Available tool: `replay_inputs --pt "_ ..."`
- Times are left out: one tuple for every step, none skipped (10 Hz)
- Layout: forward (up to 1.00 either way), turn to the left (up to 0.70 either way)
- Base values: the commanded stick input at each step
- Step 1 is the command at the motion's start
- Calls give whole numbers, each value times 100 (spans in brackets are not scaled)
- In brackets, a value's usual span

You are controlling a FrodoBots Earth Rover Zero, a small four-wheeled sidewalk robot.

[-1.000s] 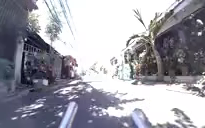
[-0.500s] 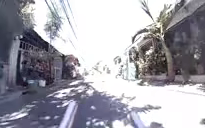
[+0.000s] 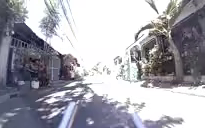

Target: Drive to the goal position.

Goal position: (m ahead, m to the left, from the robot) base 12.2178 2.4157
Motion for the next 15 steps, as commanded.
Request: replay_inputs --pt "100 1" --pt "100 4" --pt "100 1" --pt "100 7" --pt "100 7" --pt "100 1" --pt "100 6" --pt "100 5" --pt "100 0" --pt "100 0" --pt "100 -17" --pt "100 -24" --pt "100 -28" --pt "100 -34" --pt "100 -33"
